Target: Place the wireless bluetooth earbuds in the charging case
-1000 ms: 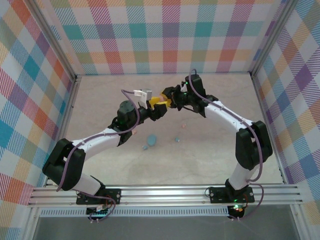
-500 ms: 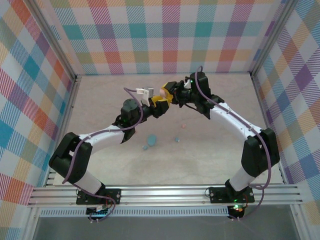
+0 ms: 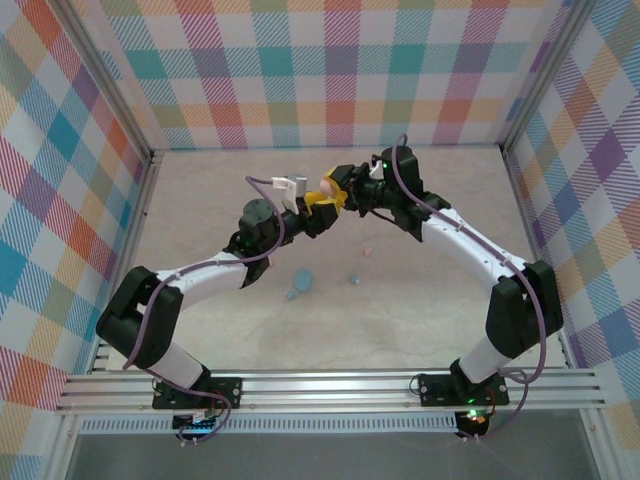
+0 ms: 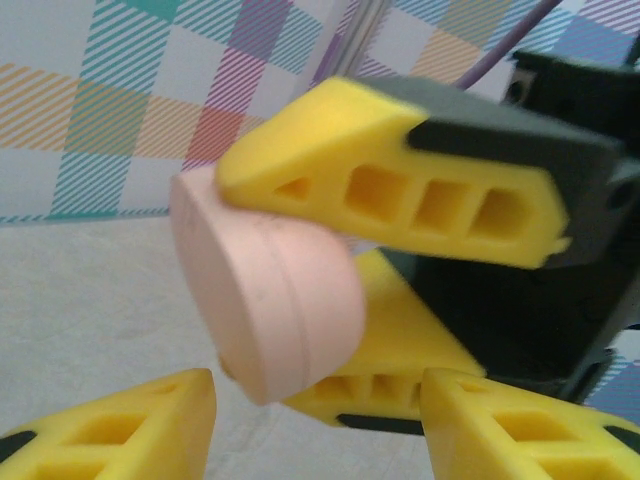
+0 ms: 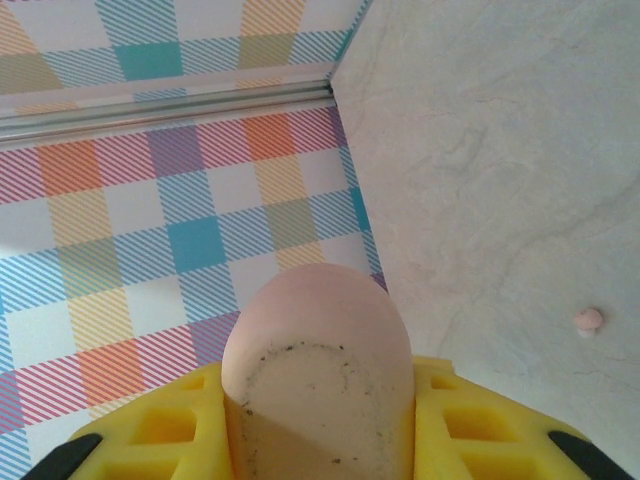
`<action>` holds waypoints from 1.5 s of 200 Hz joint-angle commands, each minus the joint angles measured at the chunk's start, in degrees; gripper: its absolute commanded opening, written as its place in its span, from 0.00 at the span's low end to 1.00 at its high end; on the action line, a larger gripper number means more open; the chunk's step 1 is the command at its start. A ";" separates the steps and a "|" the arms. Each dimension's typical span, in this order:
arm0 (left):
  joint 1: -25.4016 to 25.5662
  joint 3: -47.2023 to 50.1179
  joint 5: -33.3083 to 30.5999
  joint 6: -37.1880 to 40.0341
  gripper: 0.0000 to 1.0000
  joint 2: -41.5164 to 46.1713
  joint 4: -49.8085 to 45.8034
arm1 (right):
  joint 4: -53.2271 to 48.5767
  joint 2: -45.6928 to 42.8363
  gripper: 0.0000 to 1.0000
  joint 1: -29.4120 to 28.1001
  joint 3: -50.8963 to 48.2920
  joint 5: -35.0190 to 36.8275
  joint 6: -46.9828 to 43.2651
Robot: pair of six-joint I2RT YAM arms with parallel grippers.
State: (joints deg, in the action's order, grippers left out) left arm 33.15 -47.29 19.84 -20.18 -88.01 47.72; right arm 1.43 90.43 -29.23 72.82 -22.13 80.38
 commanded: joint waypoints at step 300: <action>0.08 -8.76 2.86 5.83 0.25 -3.68 -2.36 | 1.29 -1.59 0.26 -2.49 -2.42 -4.01 1.27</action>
State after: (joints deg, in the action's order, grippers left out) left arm 32.99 -53.23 17.82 -17.85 -92.31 44.45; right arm 2.98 89.80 -29.47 70.46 -19.29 81.87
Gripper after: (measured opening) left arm 0.337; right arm 0.343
